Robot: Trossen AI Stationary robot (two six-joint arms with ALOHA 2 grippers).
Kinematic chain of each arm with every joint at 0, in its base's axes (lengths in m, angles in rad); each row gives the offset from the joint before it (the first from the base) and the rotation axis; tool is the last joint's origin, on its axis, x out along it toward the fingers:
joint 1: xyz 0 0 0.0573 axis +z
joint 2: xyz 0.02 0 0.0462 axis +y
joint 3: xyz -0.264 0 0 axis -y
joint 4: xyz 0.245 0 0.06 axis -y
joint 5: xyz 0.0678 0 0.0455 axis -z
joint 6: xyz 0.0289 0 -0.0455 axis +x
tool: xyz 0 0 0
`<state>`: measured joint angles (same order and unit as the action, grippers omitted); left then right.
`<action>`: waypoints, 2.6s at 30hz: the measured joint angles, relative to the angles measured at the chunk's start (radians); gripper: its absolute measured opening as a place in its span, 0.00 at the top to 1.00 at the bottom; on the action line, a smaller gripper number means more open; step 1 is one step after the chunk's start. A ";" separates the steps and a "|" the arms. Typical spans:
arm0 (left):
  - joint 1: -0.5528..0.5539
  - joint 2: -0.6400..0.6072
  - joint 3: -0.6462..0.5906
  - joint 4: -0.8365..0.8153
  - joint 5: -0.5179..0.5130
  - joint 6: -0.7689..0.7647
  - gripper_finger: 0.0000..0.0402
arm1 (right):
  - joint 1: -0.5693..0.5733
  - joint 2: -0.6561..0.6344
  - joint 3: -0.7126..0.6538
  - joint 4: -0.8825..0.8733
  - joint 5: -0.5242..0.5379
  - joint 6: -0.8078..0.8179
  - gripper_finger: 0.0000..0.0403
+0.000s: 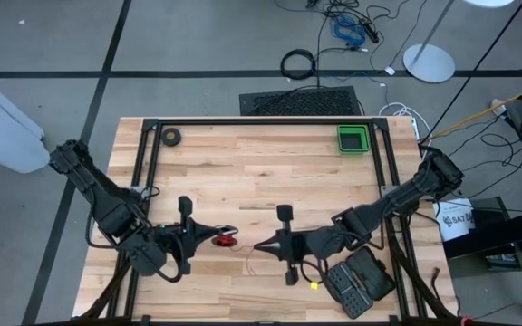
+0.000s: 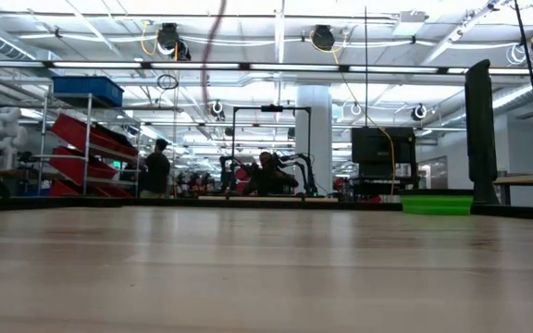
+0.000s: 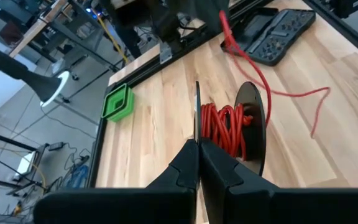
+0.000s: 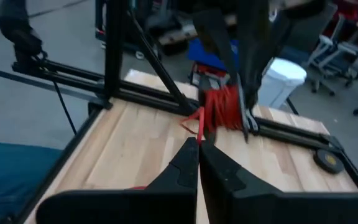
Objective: Coil cords
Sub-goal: Coil the red wire on the black spool
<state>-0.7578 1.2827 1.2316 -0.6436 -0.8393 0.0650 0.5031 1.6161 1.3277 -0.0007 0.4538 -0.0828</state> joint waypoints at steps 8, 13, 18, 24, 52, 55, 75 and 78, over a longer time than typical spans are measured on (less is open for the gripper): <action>-0.004 0.000 0.000 -0.002 -0.030 0.000 0.98 | 0.016 0.000 0.000 -0.020 -0.005 -0.010 1.00; -0.005 0.000 0.000 0.000 -0.035 0.000 0.98 | 0.016 -0.012 0.000 -0.122 0.025 0.050 1.00; -0.017 0.000 0.000 0.007 -0.035 0.000 0.98 | 0.016 -0.033 0.000 -0.243 0.119 0.130 1.00; -0.018 0.000 0.000 0.008 -0.035 0.002 0.98 | 0.016 -0.034 0.000 -0.263 0.214 0.158 1.00; 0.002 0.000 0.000 0.010 -0.081 -0.005 0.98 | 0.116 -0.046 0.046 -0.023 0.351 0.098 1.00; 0.013 0.001 0.000 0.045 -0.083 -0.001 0.98 | 0.117 -0.045 0.046 0.022 0.353 0.100 1.00; 0.087 0.081 -0.001 0.408 -0.270 0.158 0.98 | 0.090 0.066 0.046 0.359 0.292 -0.085 1.00; 0.088 0.083 -0.001 0.449 -0.271 0.158 0.98 | 0.073 0.084 0.046 0.382 0.278 -0.087 1.00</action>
<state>-0.6697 1.3657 1.2304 -0.1945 -1.1103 0.2229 0.5761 1.7002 1.3735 0.3811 0.7322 -0.1694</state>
